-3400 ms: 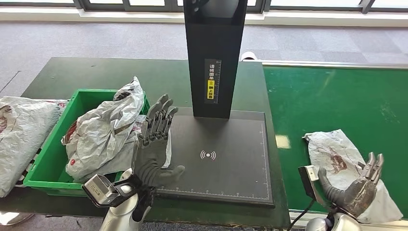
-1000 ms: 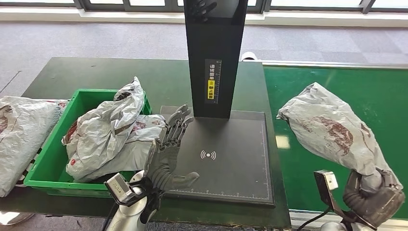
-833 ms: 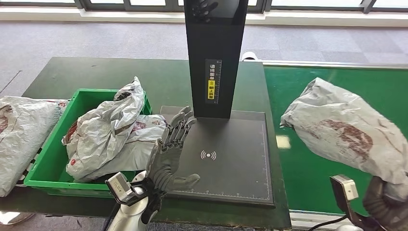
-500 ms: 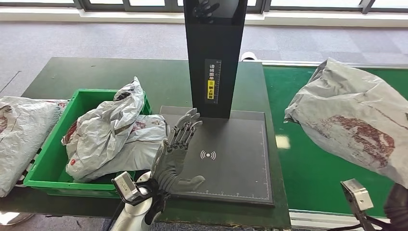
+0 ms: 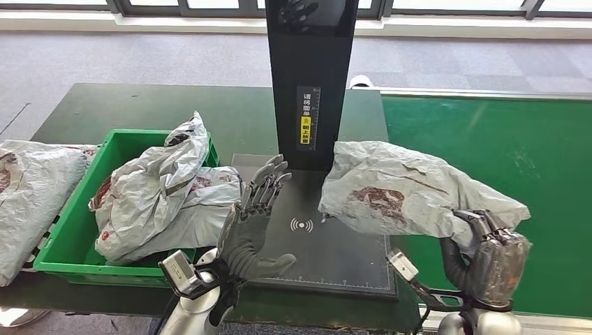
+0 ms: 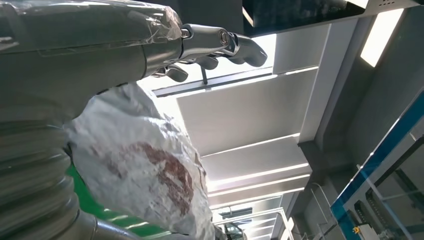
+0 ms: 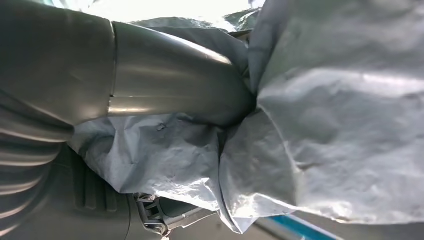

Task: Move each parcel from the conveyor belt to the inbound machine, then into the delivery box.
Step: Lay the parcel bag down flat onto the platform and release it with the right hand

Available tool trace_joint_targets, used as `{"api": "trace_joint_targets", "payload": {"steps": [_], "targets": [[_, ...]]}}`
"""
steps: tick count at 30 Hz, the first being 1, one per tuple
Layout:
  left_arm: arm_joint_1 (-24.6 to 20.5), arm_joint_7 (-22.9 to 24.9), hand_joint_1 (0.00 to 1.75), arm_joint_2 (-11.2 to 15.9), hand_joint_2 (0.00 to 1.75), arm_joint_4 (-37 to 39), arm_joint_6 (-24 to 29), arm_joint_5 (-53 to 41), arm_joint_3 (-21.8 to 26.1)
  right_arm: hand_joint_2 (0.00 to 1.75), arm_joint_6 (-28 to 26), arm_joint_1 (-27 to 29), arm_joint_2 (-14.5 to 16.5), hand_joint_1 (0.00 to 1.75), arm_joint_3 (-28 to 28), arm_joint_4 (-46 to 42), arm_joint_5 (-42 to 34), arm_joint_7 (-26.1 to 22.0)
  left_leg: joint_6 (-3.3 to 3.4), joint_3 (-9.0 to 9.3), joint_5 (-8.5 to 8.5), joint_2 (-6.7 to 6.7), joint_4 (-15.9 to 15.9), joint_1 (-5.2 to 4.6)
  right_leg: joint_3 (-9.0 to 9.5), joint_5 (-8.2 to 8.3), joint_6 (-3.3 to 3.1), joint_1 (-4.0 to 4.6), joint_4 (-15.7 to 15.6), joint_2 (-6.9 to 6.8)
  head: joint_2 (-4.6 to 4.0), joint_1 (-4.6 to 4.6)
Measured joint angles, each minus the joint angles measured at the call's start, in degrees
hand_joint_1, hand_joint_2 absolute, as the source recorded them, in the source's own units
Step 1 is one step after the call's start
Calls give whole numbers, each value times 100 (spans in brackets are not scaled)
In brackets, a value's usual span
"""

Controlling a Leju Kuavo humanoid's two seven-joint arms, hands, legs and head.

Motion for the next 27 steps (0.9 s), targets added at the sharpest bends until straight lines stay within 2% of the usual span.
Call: {"api": "trace_joint_targets", "payload": {"steps": [5,17,20,21,24,25,27], "targets": [[6,0,0,3,175,-56,22,8,-4,175,0,-7,-10,175,500,451,130,459,0,-1,-1,-1,0,-1,-1,-1,-1,-1,0,-1,0,1],[10,0,0,5,175,-76,21,7,-4,175,-2,4,-27,175,809,915,117,493,0,-2,-1,-1,0,-1,-3,-1,-1,-1,0,-1,0,1],[11,0,0,5,175,-78,-2,-19,-4,175,-2,4,-62,175,905,986,101,790,0,-3,-1,-1,0,-1,-2,-1,-1,-1,0,-1,0,1],[11,0,0,5,175,-80,-9,-28,-4,175,-2,3,-91,150,982,1030,93,925,0,-3,-1,0,0,-1,-2,-1,-1,-1,0,-1,0,1],[10,0,0,5,175,-89,-10,-32,-4,175,-2,-8,-144,19,1135,1234,113,1013,0,-3,-1,-1,0,-1,-2,-1,-1,-1,0,-2,0,1],[10,0,0,5,175,-93,-8,-32,-4,175,-2,-23,-146,0,1138,1340,132,1024,1,-3,-1,-2,0,-1,-1,-1,-1,-1,0,-2,0,1],[10,0,0,8,175,-101,5,-31,-4,175,-1,-86,-154,0,1138,1622,163,1189,0,-3,-1,-2,0,-1,-1,-1,-1,-1,0,-3,0,1]]}}
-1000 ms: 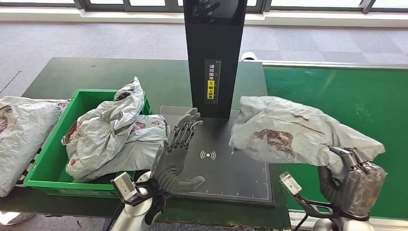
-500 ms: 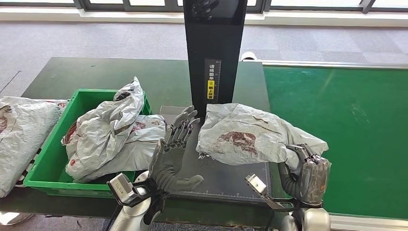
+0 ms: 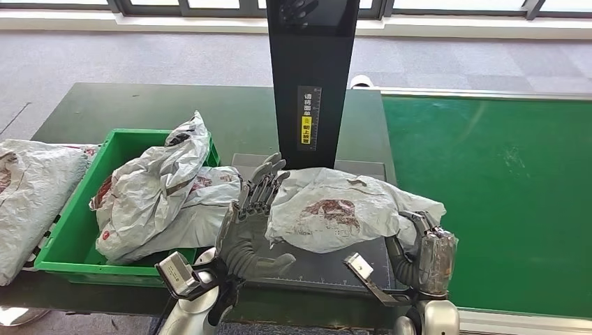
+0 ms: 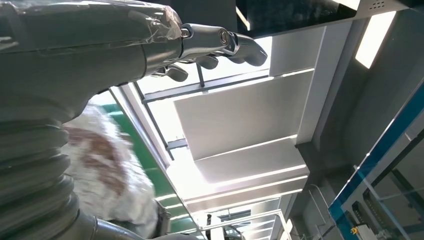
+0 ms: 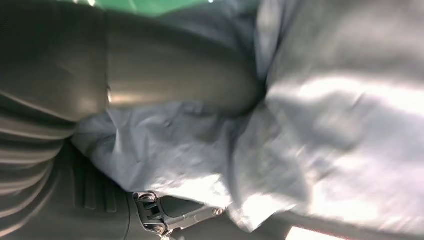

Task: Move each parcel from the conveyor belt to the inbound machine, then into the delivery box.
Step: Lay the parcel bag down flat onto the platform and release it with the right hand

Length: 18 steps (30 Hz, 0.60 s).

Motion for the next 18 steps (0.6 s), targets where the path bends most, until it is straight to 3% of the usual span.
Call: {"api": "trace_joint_targets", "payload": {"steps": [1,5,18], "targets": [[0,0,0,2,175,-3,14,4,0,175,1,-41,-8,0,0,166,11,129,0,0,0,1,0,0,0,0,0,0,0,0,0,0],[-2,0,0,10,175,-4,50,57,0,0,1,-189,-69,0,0,654,11,399,0,1,0,1,0,0,0,0,0,0,0,0,0,0],[19,0,0,10,175,-54,50,-38,0,0,-19,-222,-113,0,0,740,-72,-70,0,0,0,0,0,0,-3,0,0,0,0,1,0,-1]]}}
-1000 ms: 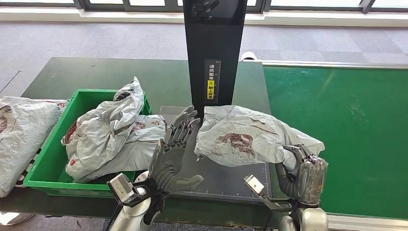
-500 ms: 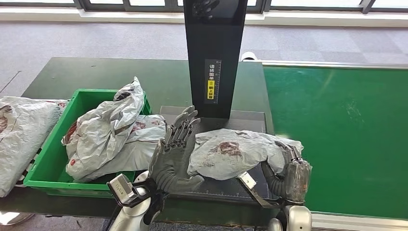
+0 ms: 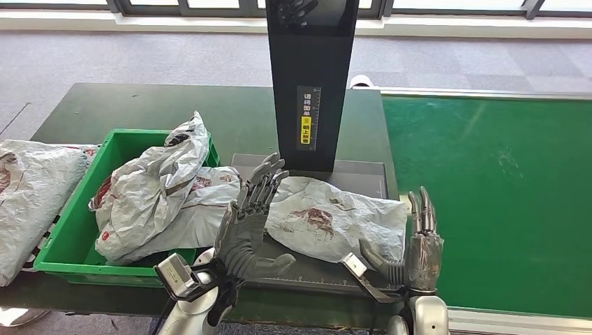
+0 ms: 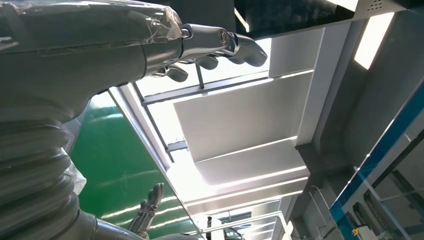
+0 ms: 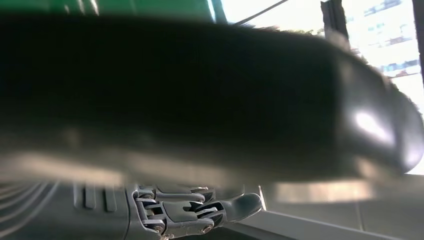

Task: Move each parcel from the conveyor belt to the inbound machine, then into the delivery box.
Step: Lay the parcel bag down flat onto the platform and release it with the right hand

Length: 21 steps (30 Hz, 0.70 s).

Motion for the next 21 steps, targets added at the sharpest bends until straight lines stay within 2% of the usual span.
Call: {"api": "trace_joint_targets", "payload": {"steps": [9,13,17,19,21], "targets": [[-1,0,0,1,175,1,15,-30,0,0,-2,38,5,0,-1,-239,-103,-290,0,1,0,1,0,-1,0,1,0,-1,0,0,0,-1],[-9,0,0,4,175,36,119,-9,-1,0,-6,110,115,0,-130,-646,-586,-1151,0,2,0,1,1,-1,-3,0,0,-1,0,0,0,-1],[-66,0,0,3,175,235,493,-244,-16,0,-10,219,210,0,-463,-1439,-1770,-2024,0,1,0,0,1,-2,-5,0,0,-2,0,0,0,-1],[-135,0,0,-2,175,408,725,-450,-39,0,-13,269,229,0,-618,-1874,-2269,-2239,1,1,-1,2,1,-3,-5,0,0,-3,0,3,0,-1],[-198,0,0,-9,175,547,834,-550,-59,0,-13,310,239,0,-713,-2201,-2438,-2308,3,2,-4,8,1,-4,-6,1,0,-4,-1,10,0,-1]]}}
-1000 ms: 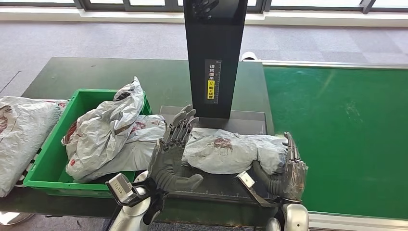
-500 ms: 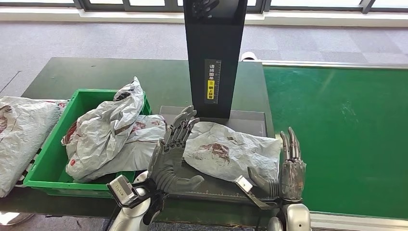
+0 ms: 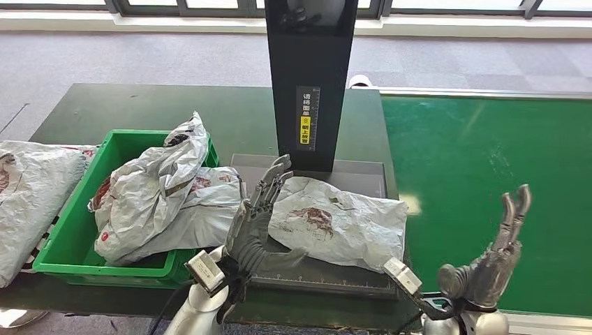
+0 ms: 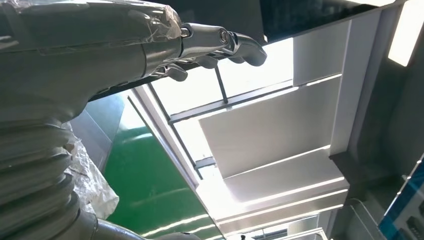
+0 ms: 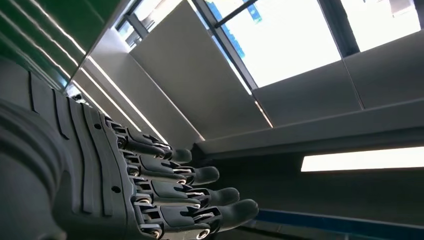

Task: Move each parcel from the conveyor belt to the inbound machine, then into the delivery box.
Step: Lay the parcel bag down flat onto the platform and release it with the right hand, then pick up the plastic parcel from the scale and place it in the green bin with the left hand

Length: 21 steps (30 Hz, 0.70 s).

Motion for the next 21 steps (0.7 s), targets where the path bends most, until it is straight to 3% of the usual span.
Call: {"api": "trace_joint_targets", "payload": {"steps": [6,10,15,21], "targets": [[-139,4,0,-25,175,289,209,-200,-58,0,3,70,10,0,-106,-562,-167,-28,1,4,-1,5,0,0,1,0,0,0,0,6,0,0],[-378,113,0,-93,175,878,1005,-867,-61,175,2,109,12,0,-157,-1061,-606,-27,1,5,0,4,0,0,4,1,0,0,0,2,0,0],[-869,517,0,-233,175,2023,2059,-1586,-61,175,2,115,13,0,-189,-1703,-840,-29,1,5,0,4,0,-1,6,1,1,-1,0,4,0,0],[-1284,1153,0,-347,175,3156,2674,-2203,-72,175,5,86,13,0,-216,-2021,-913,-30,1,5,0,4,0,0,7,1,1,0,0,4,0,0]]}}
